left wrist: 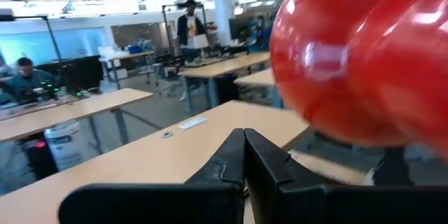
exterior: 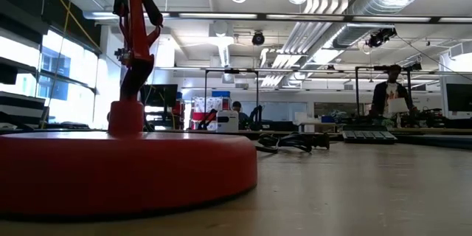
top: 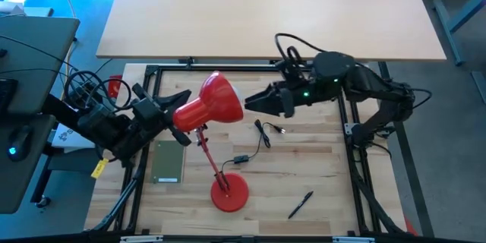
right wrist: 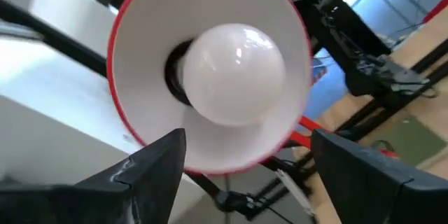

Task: Screw lightbulb
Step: Insert the white lightbulb into the red lamp

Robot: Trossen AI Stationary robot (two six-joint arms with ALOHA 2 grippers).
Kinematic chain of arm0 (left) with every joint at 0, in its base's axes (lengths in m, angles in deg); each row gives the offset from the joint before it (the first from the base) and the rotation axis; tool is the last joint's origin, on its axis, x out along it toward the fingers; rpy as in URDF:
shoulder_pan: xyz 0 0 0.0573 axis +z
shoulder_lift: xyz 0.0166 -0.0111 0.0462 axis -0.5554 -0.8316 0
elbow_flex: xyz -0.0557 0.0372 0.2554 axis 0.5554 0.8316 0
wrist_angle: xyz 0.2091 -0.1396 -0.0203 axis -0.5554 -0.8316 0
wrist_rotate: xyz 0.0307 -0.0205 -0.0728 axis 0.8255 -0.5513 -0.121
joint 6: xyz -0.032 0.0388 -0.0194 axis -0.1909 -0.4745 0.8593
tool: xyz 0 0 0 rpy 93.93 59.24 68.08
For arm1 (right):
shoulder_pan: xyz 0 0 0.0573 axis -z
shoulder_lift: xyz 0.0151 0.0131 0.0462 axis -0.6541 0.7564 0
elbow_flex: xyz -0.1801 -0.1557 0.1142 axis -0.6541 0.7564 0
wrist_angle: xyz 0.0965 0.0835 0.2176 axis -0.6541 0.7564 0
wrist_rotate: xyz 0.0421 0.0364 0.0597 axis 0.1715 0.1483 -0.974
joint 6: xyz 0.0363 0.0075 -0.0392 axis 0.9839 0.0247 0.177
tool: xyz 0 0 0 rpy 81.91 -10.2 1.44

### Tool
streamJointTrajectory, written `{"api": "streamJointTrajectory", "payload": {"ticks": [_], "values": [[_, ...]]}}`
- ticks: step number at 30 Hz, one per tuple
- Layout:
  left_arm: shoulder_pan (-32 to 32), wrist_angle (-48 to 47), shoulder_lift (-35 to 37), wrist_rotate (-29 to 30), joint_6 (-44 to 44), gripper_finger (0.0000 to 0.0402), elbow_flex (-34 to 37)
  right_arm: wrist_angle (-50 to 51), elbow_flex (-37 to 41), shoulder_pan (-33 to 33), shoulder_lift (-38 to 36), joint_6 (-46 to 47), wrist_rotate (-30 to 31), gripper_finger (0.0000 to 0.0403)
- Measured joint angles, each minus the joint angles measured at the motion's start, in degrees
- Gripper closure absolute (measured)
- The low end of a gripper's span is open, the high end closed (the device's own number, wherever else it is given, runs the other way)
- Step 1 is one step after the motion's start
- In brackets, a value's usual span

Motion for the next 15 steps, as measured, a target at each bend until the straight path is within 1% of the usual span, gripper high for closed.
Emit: {"api": "streamJointTrajectory", "payload": {"ticks": [3,5,10,15], "values": [[-1.03,0.02,0.05,3.77,-2.3,0.0401,0.0,3.0,0.0,0.13,-1.19,-2.86,0.4,0.0102],[-1.63,0.13,0.09,5.19,-2.4,0.0401,0.0,4.66,0.0,0.15,-1.87,-4.16,1.0,0.0102],[-3.41,0.19,0.13,5.26,-0.27,0.0402,0.0,8.79,-0.07,-0.38,-2.87,-10.35,1.49,0.0102],[-6.62,0.15,0.15,5.36,0.18,0.0402,0.0,19.4,-0.07,-3.22,-3.28,-21.05,0.85,0.0102]]}}
